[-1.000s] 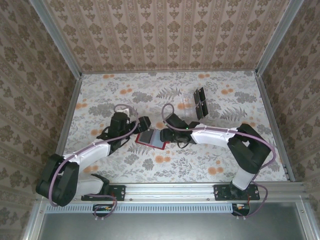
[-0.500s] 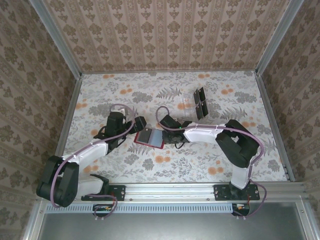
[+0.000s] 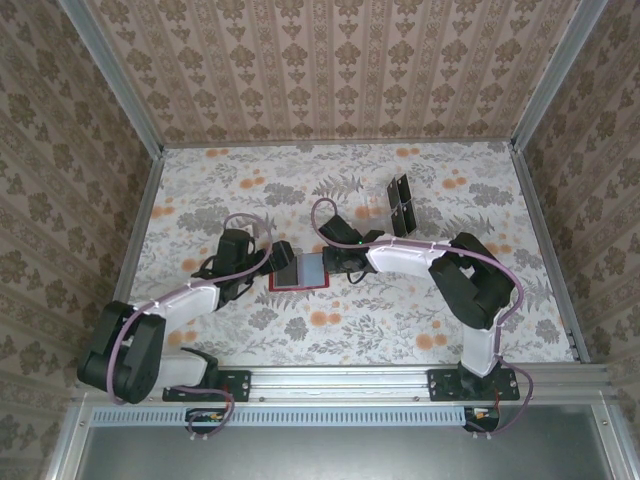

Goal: Put the credit cards into the card holder

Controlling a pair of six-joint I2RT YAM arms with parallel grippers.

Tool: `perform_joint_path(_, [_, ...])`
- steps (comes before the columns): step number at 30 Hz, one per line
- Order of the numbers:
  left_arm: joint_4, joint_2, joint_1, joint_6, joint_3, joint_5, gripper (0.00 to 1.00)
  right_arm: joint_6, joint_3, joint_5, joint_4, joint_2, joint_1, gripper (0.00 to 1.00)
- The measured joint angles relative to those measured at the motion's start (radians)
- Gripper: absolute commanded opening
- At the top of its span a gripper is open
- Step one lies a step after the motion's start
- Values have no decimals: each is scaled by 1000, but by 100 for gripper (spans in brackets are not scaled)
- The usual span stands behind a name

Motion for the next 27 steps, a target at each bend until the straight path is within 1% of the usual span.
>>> perform_joint_path(10, [52, 98, -3, 13, -12, 11, 99, 0, 0, -21, 10, 14, 0, 15])
perform_joint_path(18, [92, 118, -10, 15, -11, 15, 99, 1, 0, -30, 19, 21, 0, 14])
perform_joint_path(22, [112, 130, -50, 15, -5, 15, 100, 1, 0, -40, 24, 35, -1, 13])
perform_joint_path(27, [122, 120, -79, 5, -3, 27, 100, 1, 0, -44, 26, 41, -5, 13])
